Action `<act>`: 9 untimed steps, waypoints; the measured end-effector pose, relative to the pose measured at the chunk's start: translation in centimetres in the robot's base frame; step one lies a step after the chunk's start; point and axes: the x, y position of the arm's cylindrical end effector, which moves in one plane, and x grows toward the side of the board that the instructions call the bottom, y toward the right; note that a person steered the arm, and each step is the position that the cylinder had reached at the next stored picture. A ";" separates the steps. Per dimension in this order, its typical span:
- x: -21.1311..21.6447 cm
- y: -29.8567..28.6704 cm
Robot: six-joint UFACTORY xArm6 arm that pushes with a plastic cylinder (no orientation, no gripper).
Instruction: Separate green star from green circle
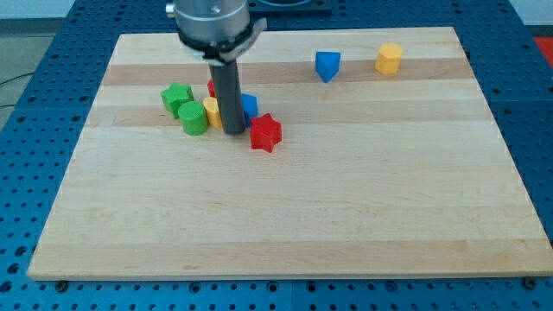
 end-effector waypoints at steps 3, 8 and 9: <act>-7.3 5.8; -3.5 -10.4; -7.6 -12.1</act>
